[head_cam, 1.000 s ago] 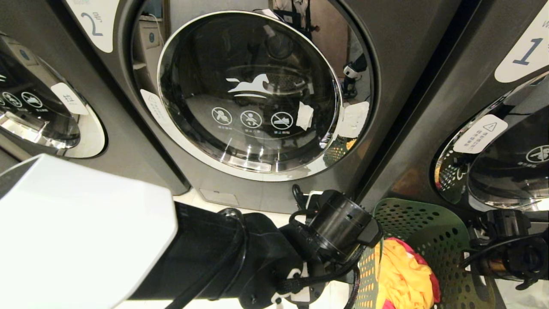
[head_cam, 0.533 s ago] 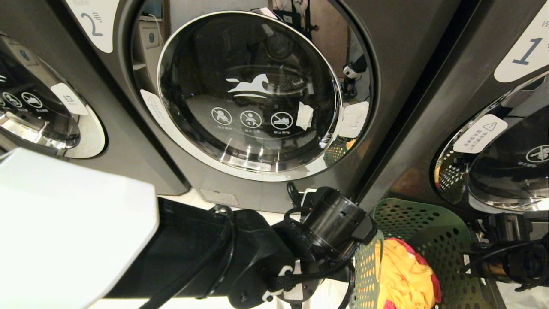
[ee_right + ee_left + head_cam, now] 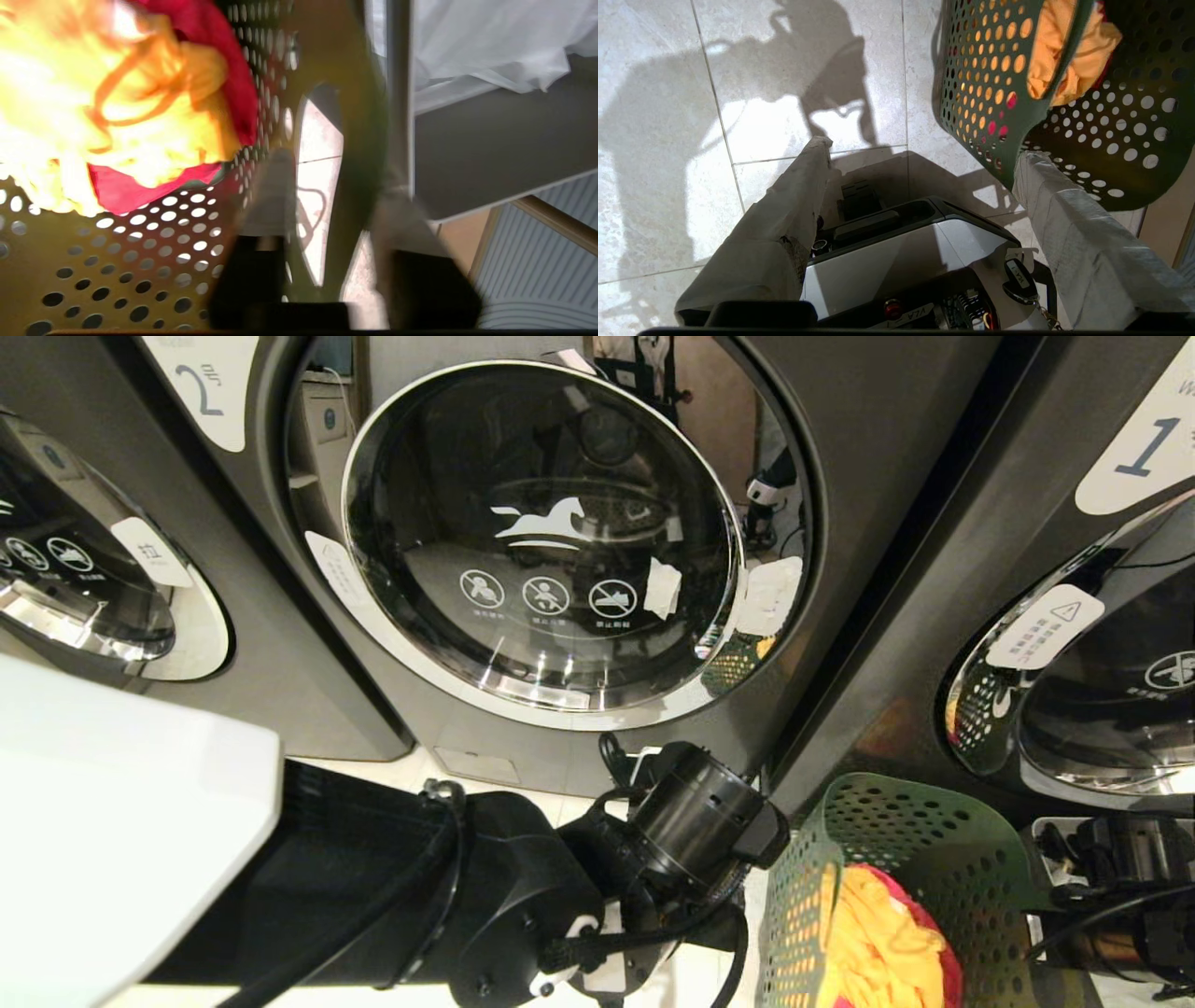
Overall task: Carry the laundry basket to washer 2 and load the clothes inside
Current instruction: Pick up the clothes basket and put it beside the washing machine
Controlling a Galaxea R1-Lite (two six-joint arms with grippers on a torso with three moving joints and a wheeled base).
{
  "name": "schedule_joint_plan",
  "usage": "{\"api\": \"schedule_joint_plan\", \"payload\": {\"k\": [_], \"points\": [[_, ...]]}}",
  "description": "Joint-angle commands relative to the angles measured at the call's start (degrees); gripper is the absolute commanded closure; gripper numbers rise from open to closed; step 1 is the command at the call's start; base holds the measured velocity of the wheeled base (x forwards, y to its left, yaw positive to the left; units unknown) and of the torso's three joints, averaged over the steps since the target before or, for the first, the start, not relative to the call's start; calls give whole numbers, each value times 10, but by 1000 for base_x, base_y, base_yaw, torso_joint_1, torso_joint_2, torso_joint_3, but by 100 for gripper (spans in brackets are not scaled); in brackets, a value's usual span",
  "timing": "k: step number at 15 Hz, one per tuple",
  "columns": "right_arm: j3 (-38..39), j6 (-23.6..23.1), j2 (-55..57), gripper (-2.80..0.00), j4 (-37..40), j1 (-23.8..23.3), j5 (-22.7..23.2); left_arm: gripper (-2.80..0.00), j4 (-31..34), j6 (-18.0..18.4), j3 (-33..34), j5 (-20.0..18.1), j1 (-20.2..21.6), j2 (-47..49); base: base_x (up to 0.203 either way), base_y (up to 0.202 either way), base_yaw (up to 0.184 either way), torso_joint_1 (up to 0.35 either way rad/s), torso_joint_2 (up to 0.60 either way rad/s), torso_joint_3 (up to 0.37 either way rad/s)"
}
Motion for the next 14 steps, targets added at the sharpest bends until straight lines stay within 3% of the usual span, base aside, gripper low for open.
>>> {"api": "schedule_joint_plan", "payload": {"k": [1, 6, 11, 14], "points": [[-4, 0, -3, -280, -4, 0, -1, -280, 0, -2, 5, 2, 1, -3, 0, 0, 0, 0, 0, 0], [22, -3, -37, -280, -2, 3, 3, -280, 7, 2, 22, 2, 5, -32, 0, 0, 0, 0, 0, 0], [86, -2, -149, -280, -5, 3, 29, -280, 5, 28, 111, 8, 22, -140, 0, 0, 0, 0, 0, 0], [110, 2, -237, -280, -3, 4, 37, -280, 11, 34, 152, 36, 26, -210, 0, 0, 0, 0, 0, 0]]}}
